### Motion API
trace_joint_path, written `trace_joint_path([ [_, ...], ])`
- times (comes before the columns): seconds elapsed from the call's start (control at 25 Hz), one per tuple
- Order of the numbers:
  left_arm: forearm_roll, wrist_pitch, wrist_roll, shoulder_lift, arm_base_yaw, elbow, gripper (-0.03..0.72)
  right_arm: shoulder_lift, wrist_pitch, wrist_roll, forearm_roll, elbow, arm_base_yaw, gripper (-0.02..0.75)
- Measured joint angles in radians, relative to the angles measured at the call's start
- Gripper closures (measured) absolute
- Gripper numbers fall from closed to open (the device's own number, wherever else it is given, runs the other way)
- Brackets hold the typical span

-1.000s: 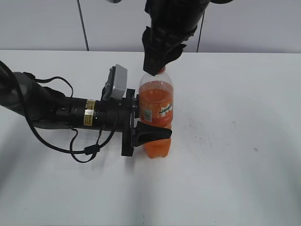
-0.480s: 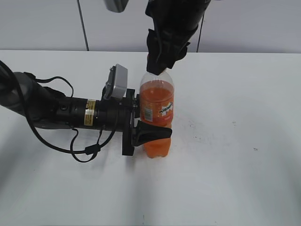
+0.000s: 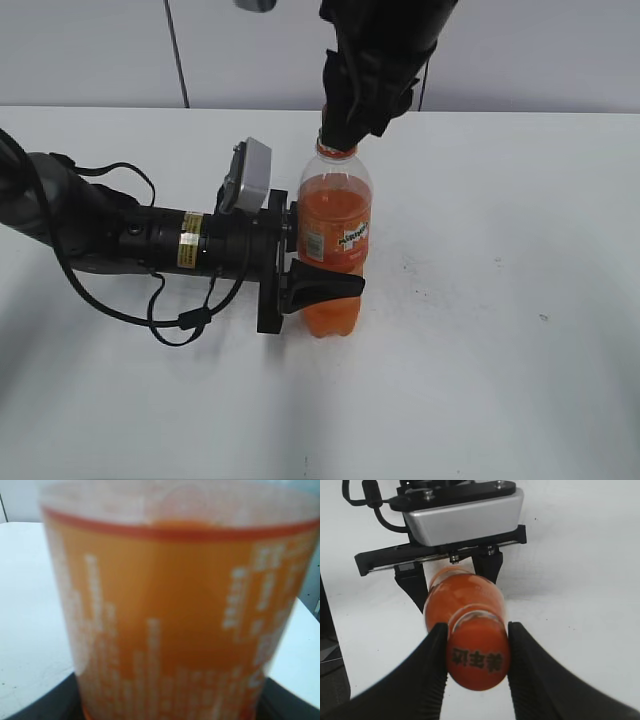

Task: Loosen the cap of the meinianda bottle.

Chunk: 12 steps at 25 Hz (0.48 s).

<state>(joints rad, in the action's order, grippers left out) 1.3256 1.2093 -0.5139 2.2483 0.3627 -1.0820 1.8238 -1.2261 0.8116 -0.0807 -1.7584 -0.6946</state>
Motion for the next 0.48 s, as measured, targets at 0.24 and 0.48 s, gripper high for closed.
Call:
trace_joint_path([
  [0.24,0.002,0.0,0.0,0.0,-0.001,0.0,0.281,-0.019,0.0,0.032,0.001,-0.003,0.0,0.465],
  [0.48,0.002,0.0,0.0,0.0,-0.001,0.0,0.281,-0.019,0.0,-0.007,0.004,-0.033,0.0,0.465],
])
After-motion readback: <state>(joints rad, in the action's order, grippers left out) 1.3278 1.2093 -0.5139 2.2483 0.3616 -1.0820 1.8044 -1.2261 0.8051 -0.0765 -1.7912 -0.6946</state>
